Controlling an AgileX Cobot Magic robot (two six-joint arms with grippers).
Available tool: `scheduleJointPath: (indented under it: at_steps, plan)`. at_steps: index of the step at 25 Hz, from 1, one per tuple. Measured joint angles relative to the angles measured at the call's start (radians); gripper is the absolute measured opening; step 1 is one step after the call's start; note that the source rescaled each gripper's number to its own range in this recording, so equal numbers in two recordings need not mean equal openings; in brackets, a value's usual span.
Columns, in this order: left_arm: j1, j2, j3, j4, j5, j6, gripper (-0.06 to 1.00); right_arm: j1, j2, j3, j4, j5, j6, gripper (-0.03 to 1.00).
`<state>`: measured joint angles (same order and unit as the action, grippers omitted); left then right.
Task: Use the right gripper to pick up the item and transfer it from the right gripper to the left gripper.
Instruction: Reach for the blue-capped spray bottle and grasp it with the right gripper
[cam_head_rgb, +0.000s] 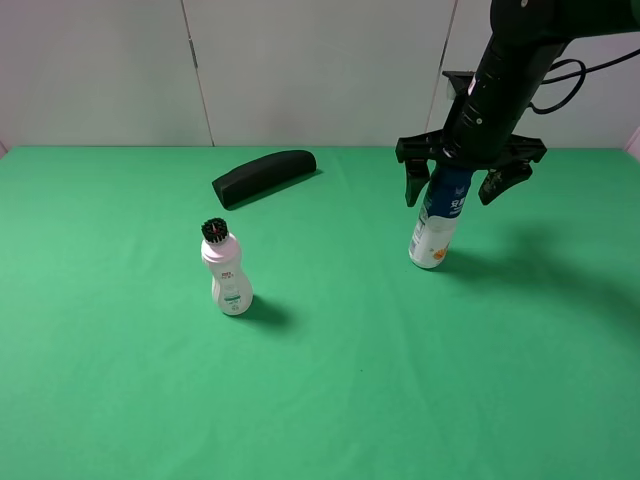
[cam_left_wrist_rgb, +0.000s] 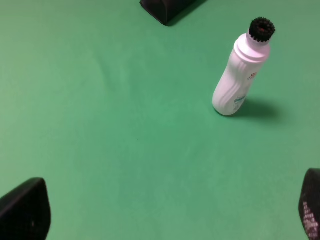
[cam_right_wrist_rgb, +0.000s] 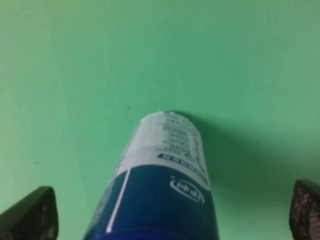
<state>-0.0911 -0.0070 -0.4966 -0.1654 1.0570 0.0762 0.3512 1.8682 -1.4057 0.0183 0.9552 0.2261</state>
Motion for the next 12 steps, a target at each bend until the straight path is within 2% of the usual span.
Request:
scheduleJointPath:
  at_steps: [3,4,5,6,7,9,12]
  plan:
    - [0.0,0.0,0.0,0.0,0.0,0.0,1.0,0.0,0.006,0.0,0.0,0.002,0.004,1.0]
    - [0.0,0.0,0.0,0.0,0.0,0.0,1.0,0.0,0.009,0.0,0.0,0.004,0.004,0.96]
    - [0.0,0.0,0.0,0.0,0.0,0.0,1.0,0.0,0.01,-0.002,0.0,0.007,0.004,0.78]
    - [0.0,0.0,0.0,0.0,0.0,0.0,1.0,0.0,0.011,-0.005,0.0,0.01,0.004,0.51]
    - [0.0,0.0,0.0,0.0,0.0,0.0,1.0,0.0,0.013,-0.005,0.004,0.011,0.005,0.06]
    - [0.0,0.0,0.0,0.0,0.0,0.0,1.0,0.0,0.012,-0.007,0.006,0.011,0.007,0.0]
    - [0.0,0.0,0.0,0.0,0.0,0.0,1.0,0.0,0.012,-0.007,0.007,0.011,0.007,0.0]
